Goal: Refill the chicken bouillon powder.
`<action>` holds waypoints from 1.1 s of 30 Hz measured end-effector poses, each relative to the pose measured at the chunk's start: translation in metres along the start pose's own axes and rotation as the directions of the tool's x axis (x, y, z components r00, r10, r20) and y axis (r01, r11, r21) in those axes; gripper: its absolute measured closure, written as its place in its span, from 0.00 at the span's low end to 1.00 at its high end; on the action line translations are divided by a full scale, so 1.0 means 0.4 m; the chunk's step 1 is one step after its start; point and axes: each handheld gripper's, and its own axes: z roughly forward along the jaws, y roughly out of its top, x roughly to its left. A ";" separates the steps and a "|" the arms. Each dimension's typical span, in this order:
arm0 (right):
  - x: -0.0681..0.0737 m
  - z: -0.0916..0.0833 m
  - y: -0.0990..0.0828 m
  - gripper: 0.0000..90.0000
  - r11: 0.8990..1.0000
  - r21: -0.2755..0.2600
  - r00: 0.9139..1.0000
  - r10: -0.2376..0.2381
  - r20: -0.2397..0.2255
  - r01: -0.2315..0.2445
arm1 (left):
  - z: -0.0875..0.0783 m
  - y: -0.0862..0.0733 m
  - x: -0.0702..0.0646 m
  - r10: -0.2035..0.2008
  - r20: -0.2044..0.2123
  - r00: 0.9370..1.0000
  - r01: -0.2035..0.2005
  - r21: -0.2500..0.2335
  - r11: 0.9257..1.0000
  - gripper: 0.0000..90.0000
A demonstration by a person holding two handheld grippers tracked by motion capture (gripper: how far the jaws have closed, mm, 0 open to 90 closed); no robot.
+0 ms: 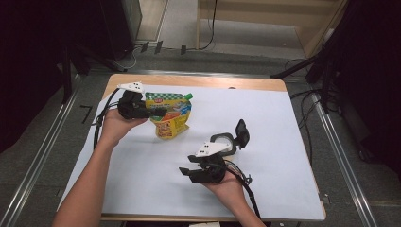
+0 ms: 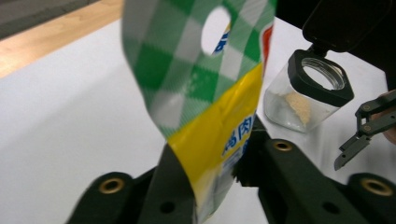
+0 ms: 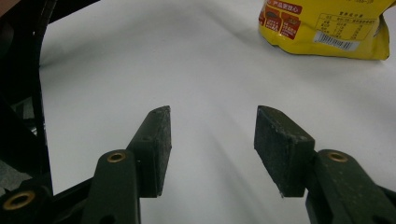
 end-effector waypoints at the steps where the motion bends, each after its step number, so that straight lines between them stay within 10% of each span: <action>1: 0.000 0.000 0.000 0.52 1.000 0.000 1.000 0.000 0.000 0.000 | 0.000 0.000 0.000 0.000 0.000 1.000 0.000 0.000 1.000 0.96; 13: -0.001 0.001 -0.003 0.52 1.000 -0.009 1.000 0.002 0.014 -0.002 | -0.041 0.047 -0.051 -0.096 0.010 0.995 0.096 -0.004 0.995 1.00; 33: 0.000 0.047 -0.008 0.62 1.000 -0.013 0.998 0.019 0.055 -0.019 | -0.104 0.092 -0.211 -0.058 0.096 0.994 0.057 0.014 0.998 1.00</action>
